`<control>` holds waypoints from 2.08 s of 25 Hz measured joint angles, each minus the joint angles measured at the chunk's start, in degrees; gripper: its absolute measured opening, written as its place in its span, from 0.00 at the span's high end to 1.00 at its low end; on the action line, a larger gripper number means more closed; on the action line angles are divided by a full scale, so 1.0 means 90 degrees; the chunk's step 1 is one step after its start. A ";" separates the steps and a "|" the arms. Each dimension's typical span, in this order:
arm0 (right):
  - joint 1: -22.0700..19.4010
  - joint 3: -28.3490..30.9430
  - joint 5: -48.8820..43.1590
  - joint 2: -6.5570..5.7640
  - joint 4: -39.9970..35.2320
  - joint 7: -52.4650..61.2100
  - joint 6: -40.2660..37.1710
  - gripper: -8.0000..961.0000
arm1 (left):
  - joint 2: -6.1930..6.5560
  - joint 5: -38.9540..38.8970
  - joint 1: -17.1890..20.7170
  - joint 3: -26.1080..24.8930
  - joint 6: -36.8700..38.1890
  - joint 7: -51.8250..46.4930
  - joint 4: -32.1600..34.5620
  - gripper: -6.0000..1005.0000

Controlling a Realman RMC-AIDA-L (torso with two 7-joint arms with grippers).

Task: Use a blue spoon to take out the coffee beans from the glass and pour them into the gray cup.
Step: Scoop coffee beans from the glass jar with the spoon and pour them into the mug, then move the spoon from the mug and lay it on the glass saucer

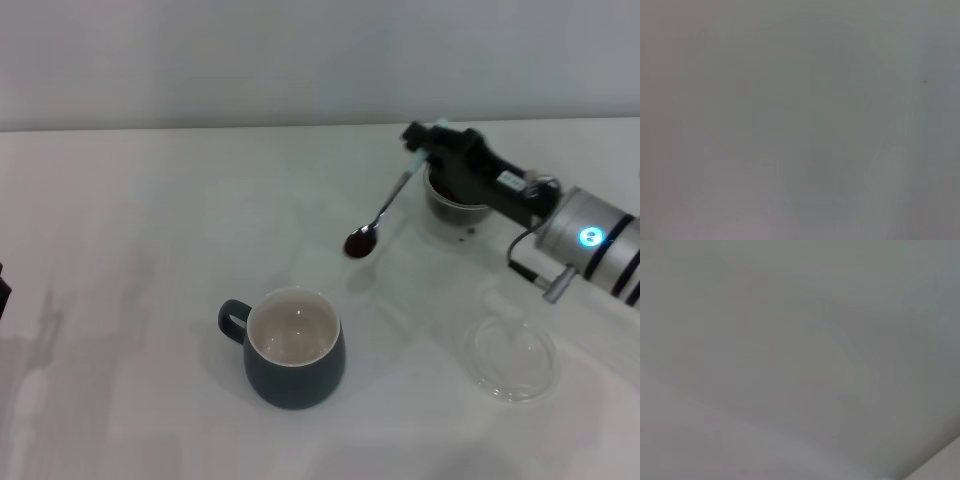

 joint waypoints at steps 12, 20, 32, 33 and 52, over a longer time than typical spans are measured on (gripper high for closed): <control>0.0016 -0.1334 0.0034 0.0006 -0.0830 -0.0020 0.0488 0.84 | -0.0002 0.0000 -0.0015 0.0000 -0.0072 0.0000 0.0005 0.26; -0.0025 -0.1550 0.0037 0.0006 -0.1120 -0.0938 0.0540 0.84 | -0.0011 0.0000 -0.0015 0.0007 -0.0077 0.0000 0.0007 0.26; -0.0142 -0.1557 0.0047 0.0006 -0.1209 -0.3176 -0.0155 0.84 | 0.0007 0.0000 -0.0027 0.0010 -0.0079 0.0000 0.0007 0.26; -0.0163 -0.1556 0.0047 0.0006 -0.1210 -0.3323 -0.0252 0.84 | 0.0008 0.0000 -0.0032 0.0010 -0.0079 0.0000 0.0007 0.26; -0.0792 -0.0051 0.0071 -0.0481 -0.0647 -0.3295 -0.1965 0.84 | 0.0008 0.0001 -0.0035 0.0010 -0.0078 0.0000 0.0007 0.26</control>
